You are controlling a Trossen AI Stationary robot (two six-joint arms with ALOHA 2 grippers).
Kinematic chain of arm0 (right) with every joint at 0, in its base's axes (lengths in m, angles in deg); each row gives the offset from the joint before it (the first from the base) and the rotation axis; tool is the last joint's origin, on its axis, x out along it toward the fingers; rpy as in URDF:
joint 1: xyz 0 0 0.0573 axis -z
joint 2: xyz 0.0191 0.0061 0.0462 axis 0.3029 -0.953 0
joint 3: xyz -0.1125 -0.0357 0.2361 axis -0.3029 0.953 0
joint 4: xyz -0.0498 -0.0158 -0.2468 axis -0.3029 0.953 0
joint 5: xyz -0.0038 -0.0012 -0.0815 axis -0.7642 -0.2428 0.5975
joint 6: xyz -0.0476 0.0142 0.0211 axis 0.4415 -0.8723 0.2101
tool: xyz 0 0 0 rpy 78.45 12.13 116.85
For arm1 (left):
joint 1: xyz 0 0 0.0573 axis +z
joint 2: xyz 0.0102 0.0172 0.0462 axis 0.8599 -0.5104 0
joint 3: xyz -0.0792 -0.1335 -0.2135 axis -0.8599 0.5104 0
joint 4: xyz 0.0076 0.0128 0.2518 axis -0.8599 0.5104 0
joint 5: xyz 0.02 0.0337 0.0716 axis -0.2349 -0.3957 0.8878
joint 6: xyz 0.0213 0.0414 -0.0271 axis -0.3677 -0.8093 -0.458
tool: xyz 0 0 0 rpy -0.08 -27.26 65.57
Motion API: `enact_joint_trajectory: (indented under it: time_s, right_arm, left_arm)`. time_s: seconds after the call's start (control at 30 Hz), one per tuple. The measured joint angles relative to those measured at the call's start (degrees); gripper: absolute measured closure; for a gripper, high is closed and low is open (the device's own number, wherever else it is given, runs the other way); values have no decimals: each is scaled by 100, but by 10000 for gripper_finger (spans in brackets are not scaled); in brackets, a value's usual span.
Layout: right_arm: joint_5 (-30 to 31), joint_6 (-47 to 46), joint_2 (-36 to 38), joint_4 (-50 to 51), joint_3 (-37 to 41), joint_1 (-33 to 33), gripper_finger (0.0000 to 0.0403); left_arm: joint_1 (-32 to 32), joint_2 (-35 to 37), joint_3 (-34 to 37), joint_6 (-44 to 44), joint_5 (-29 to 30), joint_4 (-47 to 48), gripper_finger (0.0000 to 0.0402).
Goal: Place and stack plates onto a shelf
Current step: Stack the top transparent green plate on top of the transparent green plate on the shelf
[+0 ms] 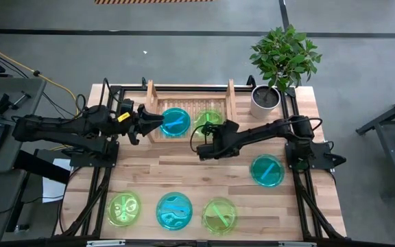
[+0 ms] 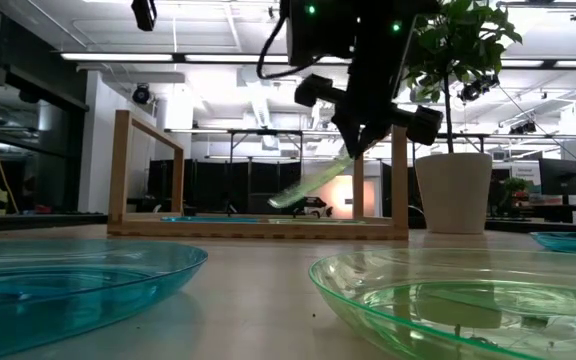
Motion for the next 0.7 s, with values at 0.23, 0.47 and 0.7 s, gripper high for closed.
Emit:
enact_joint_trajectory:
  time_s: [0.23, 0.47, 0.7]
  right_arm:
    - [-132, 245, 1, 327, 4, 303, 403]
    - [-457, 1004, 2, 172, 6, 520, 403]
    - [-538, 1308, 2, -62, 6, 677, 399]
  left_arm:
    - [-1, 0, 0, 0, 0, 0, 270]
    - [0, 0, 0, 0, 0, 0, 270]
    - [-1, 0, 0, 0, 1, 0, 270]
